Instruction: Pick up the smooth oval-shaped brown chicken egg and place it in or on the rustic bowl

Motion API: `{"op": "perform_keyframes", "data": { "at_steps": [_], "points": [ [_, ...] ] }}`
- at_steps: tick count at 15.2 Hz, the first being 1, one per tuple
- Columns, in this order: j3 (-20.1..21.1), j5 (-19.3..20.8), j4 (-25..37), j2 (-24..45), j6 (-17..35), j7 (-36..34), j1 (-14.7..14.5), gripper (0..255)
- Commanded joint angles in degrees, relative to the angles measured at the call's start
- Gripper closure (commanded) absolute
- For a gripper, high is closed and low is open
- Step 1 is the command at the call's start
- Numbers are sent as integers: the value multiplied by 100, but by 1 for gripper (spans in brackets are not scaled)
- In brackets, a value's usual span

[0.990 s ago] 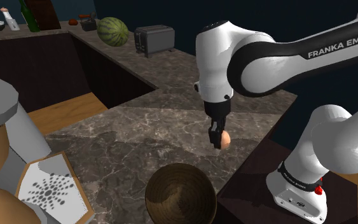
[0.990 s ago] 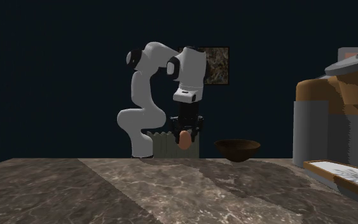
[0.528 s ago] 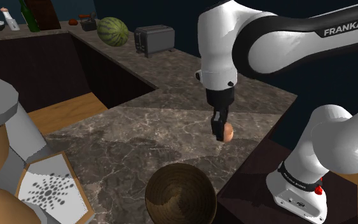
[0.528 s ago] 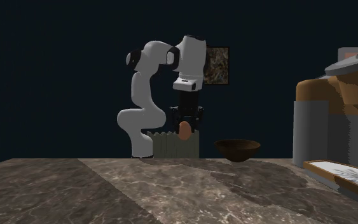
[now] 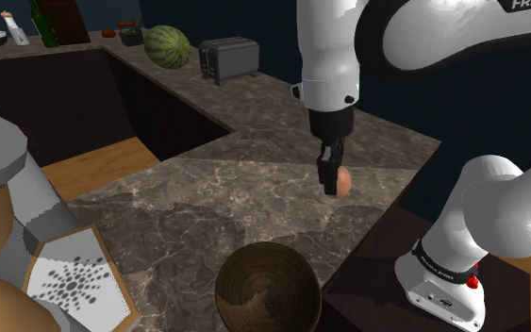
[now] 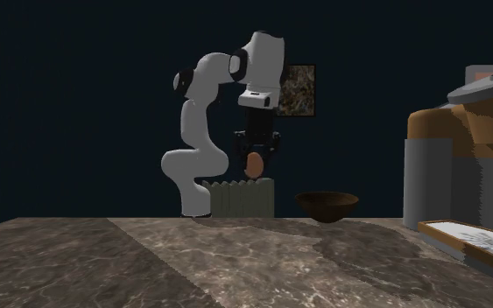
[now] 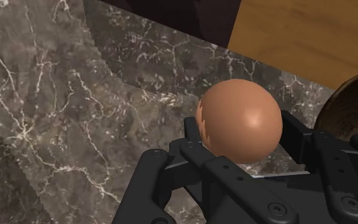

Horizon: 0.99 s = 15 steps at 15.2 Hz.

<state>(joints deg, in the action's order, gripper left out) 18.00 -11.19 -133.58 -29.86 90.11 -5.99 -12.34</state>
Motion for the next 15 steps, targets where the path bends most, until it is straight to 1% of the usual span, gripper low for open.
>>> {"op": "perform_keyframes", "data": {
  "at_steps": [1, 2, 6, 9, 12, 15],
  "points": [
    [-23, 16, 154, -6, -163, -5, 7, 255],
    [-30, 21, 207, -8, -217, -9, 9, 255],
    [421, -184, 666, 468, -128, -580, -121, 255],
    [754, -260, 1072, 888, -57, -1026, -204, 255],
    [1086, -260, 1532, 1365, 10, -1492, -280, 255],
    [1413, -171, 2049, 1905, 64, -1987, -364, 255]
  ]
}}
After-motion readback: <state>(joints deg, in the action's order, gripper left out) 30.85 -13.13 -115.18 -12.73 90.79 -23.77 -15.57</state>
